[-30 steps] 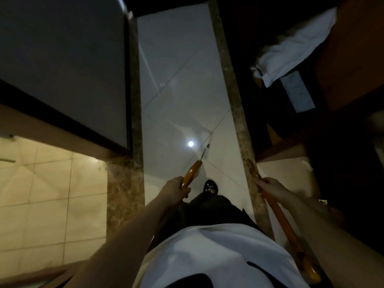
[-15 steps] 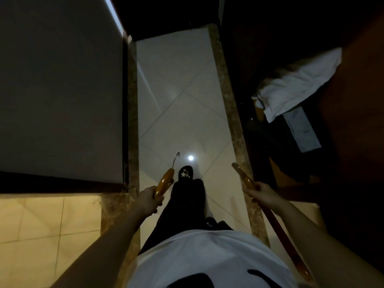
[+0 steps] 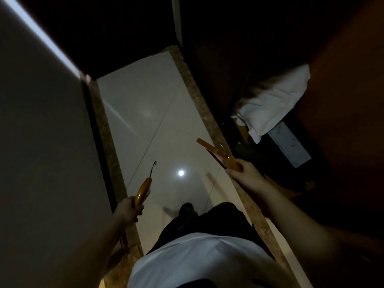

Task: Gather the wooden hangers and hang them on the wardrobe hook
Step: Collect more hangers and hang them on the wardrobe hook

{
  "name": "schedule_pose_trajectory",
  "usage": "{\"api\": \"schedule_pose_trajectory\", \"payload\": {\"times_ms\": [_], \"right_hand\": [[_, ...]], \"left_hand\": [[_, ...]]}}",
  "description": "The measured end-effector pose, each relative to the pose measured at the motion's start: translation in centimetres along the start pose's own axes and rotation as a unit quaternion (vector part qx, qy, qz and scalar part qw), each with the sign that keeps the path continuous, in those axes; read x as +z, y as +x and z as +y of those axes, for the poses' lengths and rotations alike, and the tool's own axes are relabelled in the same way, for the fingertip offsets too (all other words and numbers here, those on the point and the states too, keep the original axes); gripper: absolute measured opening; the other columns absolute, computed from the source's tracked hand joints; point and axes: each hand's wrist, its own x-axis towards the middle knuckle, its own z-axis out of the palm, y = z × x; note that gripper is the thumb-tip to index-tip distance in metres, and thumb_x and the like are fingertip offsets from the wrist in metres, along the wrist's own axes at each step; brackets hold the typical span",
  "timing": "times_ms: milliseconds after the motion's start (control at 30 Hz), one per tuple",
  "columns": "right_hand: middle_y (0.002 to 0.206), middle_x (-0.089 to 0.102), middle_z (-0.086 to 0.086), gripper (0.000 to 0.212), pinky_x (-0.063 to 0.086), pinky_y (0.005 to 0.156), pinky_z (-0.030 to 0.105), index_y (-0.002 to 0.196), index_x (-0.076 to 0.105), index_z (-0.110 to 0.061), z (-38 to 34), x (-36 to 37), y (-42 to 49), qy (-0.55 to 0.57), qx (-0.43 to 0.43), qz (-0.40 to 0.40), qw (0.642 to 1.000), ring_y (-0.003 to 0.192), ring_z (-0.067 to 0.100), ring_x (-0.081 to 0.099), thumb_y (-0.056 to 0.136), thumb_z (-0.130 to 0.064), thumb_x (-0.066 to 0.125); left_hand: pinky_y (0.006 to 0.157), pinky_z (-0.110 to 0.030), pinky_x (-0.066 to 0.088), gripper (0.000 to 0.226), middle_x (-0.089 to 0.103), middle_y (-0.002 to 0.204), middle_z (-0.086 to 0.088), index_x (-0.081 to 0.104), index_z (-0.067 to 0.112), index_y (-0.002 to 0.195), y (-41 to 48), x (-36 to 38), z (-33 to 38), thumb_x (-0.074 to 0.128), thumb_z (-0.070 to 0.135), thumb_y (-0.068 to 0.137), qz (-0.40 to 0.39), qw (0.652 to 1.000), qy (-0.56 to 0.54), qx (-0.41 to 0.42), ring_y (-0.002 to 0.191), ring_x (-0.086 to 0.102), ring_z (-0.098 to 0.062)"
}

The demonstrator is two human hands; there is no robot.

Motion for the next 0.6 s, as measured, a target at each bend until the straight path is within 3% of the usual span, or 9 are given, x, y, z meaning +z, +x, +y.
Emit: {"api": "schedule_pose_trajectory", "payload": {"times_ms": [100, 167, 233, 333, 500, 600], "right_hand": [[0.105, 0.063, 0.001, 0.027, 0.045, 0.087, 0.027, 0.117, 0.058, -0.018, -1.2, -2.7, 1.5, 0.053, -0.012, 0.048, 0.997, 0.103, 0.018, 0.059, 0.090, -0.020, 0.059], [0.103, 0.064, 0.003, 0.024, 0.045, 0.082, 0.022, 0.115, 0.060, -0.017, -1.4, -4.8, 2.5, 0.080, -0.033, 0.101, 0.991, 0.102, 0.018, 0.060, 0.091, -0.016, 0.056], [0.099, 0.064, 0.005, 0.024, 0.043, 0.076, 0.021, 0.115, 0.061, -0.012, -1.4, -7.1, 3.5, 0.090, -0.046, 0.188, 0.977, 0.099, 0.020, 0.060, 0.093, -0.014, 0.053], [0.100, 0.061, 0.002, 0.027, 0.040, 0.083, 0.028, 0.118, 0.057, -0.011, -1.5, -10.9, 4.5, 0.097, -0.040, 0.312, 0.944, 0.099, 0.019, 0.058, 0.093, -0.020, 0.052], [0.095, 0.057, -0.006, 0.031, 0.038, 0.084, 0.030, 0.122, 0.053, -0.012, -2.7, -17.5, 5.2, 0.121, -0.034, 0.441, 0.889, 0.098, 0.014, 0.053, 0.092, -0.022, 0.054], [0.088, 0.056, -0.013, 0.034, 0.046, 0.085, 0.036, 0.121, 0.049, -0.016, -3.7, -20.7, 5.1, 0.130, -0.033, 0.478, 0.868, 0.094, 0.014, 0.056, 0.088, -0.020, 0.060]], "left_hand": [[0.050, -0.024, 0.043, 0.032, 0.058, 0.074, -0.008, 0.049, 0.000, 0.123, 3.0, -1.3, 5.2, 0.052, 0.010, 0.093, -0.012, 0.998, 0.038, 0.043, 0.057, 0.054, -0.018], [0.054, -0.028, 0.046, 0.033, 0.059, 0.077, -0.009, 0.049, 0.001, 0.125, 5.3, -1.6, 9.3, 0.052, 0.011, 0.093, -0.030, 0.995, 0.057, 0.070, 0.063, 0.056, -0.021], [0.056, -0.030, 0.047, 0.032, 0.059, 0.077, -0.009, 0.050, 0.002, 0.122, 7.1, -1.6, 14.0, 0.053, 0.013, 0.092, -0.040, 0.992, 0.074, 0.098, 0.066, 0.057, -0.024], [0.051, -0.026, 0.045, 0.025, 0.058, 0.074, -0.008, 0.053, 0.005, 0.116, 8.8, -0.9, 21.6, 0.054, 0.015, 0.092, -0.065, 0.982, 0.091, 0.155, 0.063, 0.056, -0.021], [0.049, -0.022, 0.046, 0.014, 0.060, 0.071, -0.009, 0.059, 0.004, 0.097, 8.9, 0.5, 34.1, 0.055, 0.015, 0.090, -0.105, 0.939, 0.126, 0.301, 0.056, 0.055, -0.014], [0.044, -0.017, 0.042, 0.015, 0.057, 0.066, -0.007, 0.062, 0.001, 0.093, 8.3, 0.7, 40.2, 0.056, 0.015, 0.090, -0.156, 0.905, 0.131, 0.375, 0.047, 0.052, -0.003]]}}
